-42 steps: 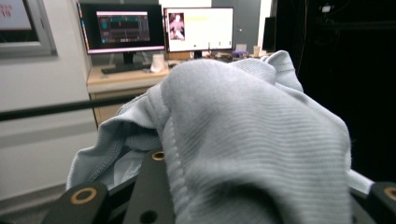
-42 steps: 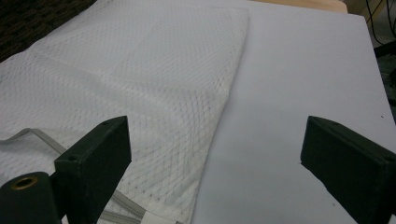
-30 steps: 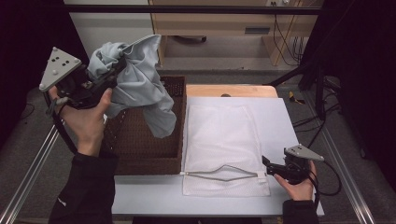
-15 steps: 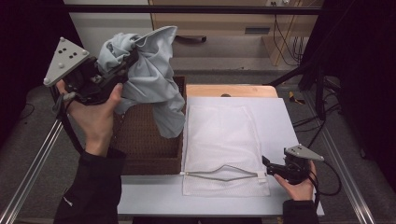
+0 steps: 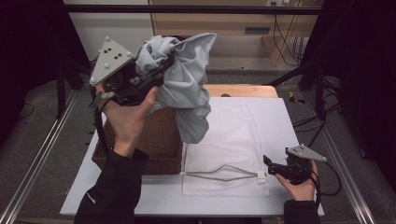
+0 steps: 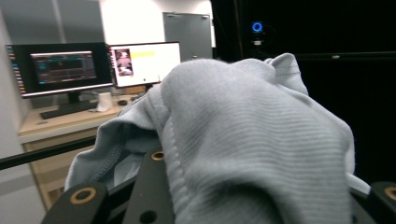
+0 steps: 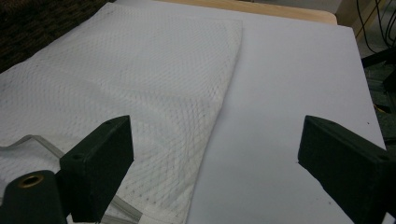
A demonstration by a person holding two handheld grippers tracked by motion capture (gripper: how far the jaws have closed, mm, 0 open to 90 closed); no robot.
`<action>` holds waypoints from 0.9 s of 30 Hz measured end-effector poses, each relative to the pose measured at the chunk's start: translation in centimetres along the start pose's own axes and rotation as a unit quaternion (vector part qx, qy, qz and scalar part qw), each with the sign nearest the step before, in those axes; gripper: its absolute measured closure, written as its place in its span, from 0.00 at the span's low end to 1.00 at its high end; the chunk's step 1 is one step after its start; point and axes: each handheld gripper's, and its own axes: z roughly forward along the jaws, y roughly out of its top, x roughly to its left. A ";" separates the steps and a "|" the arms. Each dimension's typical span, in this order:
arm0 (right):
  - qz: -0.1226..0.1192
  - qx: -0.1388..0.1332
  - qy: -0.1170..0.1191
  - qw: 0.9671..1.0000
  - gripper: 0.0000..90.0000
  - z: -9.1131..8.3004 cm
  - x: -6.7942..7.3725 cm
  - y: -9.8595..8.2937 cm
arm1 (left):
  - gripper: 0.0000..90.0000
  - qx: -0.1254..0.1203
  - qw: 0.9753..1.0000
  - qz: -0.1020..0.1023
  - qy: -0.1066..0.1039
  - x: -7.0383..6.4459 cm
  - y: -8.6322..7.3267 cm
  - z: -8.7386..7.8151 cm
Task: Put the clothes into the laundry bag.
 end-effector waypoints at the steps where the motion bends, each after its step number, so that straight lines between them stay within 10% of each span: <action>1: 0.006 -0.001 0.000 1.000 0.12 -0.1 0.0 0.0 | 0.75 -0.002 1.000 -0.004 -0.008 -0.5 -0.1 0.5; 13: 0.009 -0.009 -0.001 1.000 0.12 -0.4 -0.2 0.0 | 0.75 0.020 0.998 -0.007 -0.057 -4.4 -2.4 4.0; 27: 0.007 -0.010 -0.007 1.000 0.12 -0.5 -0.5 -0.1 | 0.75 0.072 0.991 -0.024 -0.114 -9.1 -8.4 8.4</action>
